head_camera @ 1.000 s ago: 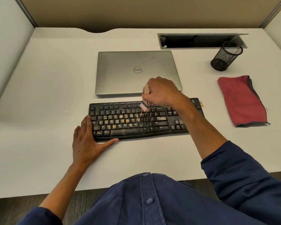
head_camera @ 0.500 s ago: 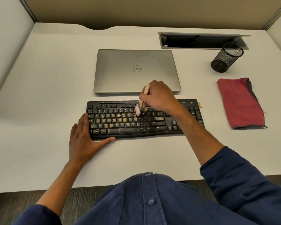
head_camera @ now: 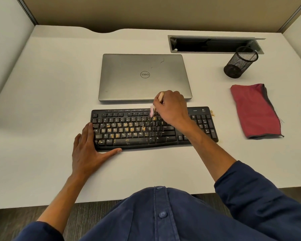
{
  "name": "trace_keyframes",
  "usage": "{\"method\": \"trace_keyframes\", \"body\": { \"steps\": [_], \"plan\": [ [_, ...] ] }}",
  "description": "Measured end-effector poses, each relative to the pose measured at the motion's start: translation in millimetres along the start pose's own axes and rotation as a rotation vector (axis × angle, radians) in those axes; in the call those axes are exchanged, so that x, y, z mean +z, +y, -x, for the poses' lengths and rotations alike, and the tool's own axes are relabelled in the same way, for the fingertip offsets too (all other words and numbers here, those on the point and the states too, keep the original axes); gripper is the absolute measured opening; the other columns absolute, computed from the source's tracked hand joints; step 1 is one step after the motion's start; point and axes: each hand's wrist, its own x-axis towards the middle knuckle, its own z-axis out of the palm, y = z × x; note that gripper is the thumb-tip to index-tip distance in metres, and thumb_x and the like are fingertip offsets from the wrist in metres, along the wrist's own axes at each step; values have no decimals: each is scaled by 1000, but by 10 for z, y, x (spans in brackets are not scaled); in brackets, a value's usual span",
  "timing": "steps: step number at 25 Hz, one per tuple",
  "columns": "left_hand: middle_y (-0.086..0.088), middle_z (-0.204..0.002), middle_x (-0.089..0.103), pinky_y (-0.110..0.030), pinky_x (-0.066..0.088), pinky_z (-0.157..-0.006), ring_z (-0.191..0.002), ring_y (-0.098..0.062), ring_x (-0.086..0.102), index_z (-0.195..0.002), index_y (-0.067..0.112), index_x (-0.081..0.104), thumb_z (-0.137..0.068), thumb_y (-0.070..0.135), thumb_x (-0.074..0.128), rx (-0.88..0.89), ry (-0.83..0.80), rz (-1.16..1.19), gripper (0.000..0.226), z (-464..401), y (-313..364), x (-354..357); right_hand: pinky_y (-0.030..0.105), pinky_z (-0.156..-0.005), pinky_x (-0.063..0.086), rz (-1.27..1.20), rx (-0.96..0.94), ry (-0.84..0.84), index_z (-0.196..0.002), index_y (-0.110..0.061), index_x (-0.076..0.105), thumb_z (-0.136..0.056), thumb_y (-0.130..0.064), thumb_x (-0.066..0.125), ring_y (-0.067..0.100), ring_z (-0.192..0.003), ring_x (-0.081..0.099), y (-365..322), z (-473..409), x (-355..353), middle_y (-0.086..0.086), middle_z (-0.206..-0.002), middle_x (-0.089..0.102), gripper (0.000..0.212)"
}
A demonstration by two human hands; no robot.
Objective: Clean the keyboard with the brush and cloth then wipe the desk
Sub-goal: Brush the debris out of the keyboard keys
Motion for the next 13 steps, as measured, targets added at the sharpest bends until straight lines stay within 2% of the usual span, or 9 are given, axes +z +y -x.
{"method": "trace_keyframes", "body": {
  "steps": [5,8,13],
  "plan": [
    [-5,-159,31,-51,31,-116,-138,-30,35,-156,16,20,-58,91,54,-2,0,0,128,4,1,-3,34,-65,58,-37,23,-76,-81,-13,75,-93,-23,57,15,-62,69,58,35,-44,-3,-64,71,24],
    [-4,-159,31,-51,31,-116,-138,-30,35,-156,16,20,-58,91,55,-1,-2,4,128,0,10,-3,37,-66,57,-8,23,3,-82,-13,74,-94,-25,55,15,-63,68,89,46,-65,-2,-64,71,25],
    [-3,-160,31,-50,30,-117,-139,-30,35,-156,17,20,-58,91,55,-1,-6,3,128,-4,6,-6,40,-67,57,-7,5,-35,-80,-8,72,-95,-25,53,19,-62,68,113,53,-67,2,-63,70,29]
  ]
}}
